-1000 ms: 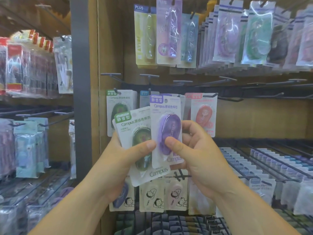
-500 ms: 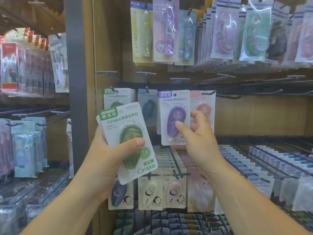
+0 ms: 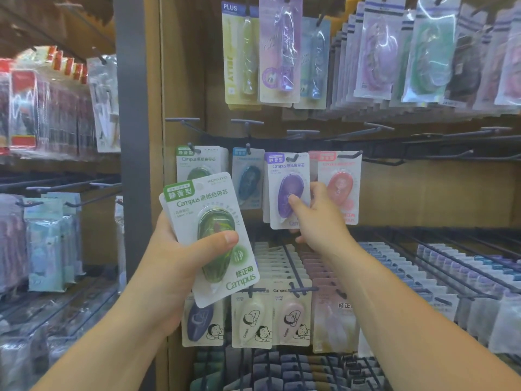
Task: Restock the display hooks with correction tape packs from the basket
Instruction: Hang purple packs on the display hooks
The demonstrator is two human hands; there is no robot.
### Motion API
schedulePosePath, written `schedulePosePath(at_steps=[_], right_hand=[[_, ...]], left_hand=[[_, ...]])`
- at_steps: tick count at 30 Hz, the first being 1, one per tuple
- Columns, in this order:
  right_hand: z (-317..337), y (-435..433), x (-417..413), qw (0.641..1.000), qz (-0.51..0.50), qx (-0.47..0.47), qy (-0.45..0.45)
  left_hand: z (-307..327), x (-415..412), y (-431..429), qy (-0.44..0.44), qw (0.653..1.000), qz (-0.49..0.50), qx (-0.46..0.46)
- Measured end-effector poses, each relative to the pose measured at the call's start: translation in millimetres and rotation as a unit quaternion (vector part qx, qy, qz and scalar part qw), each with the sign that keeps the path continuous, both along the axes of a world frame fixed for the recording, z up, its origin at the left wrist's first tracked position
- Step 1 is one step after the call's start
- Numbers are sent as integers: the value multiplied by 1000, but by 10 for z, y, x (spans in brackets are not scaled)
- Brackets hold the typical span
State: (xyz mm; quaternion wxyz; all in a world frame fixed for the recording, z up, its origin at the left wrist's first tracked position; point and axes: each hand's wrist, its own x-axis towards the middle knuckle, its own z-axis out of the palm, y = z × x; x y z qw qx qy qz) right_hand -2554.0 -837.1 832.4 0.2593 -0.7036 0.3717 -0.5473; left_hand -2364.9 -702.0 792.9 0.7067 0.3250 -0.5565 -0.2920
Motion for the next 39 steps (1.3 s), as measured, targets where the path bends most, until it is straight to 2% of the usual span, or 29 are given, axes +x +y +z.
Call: schedulePosePath(at_steps=[4, 7, 12, 15, 17, 20, 26, 29, 39], right_hand=[[25, -106, 47, 998, -42, 3, 55], [-10, -14, -25, 991, -87, -54, 91], [-217, 416, -88, 972, -83, -218, 15], [-294, 720, -63, 983, 61, -170, -23], [-319, 850, -13, 982, 133, -135, 16], [-351, 867, 50, 981, 137, -133, 45], [-402, 812, 151, 970, 228, -79, -22], [-426, 845, 256, 965, 253, -65, -28], [-438, 1055, 624, 926, 332, 33, -179]], left_hand=[[21, -13, -4, 2, 1000, -2, 3], [41, -6, -1, 2, 1000, -12, 11], [40, 4, -3, 2, 999, -29, 21], [34, -50, -11, 14, 998, -56, 20], [27, -100, -17, 11, 997, -69, 22], [21, -147, -19, 13, 997, -73, 30], [26, -214, 64, 60, 997, -51, 13], [38, -186, 137, 91, 994, -52, 8], [-12, 227, 415, 79, 995, -40, 44]])
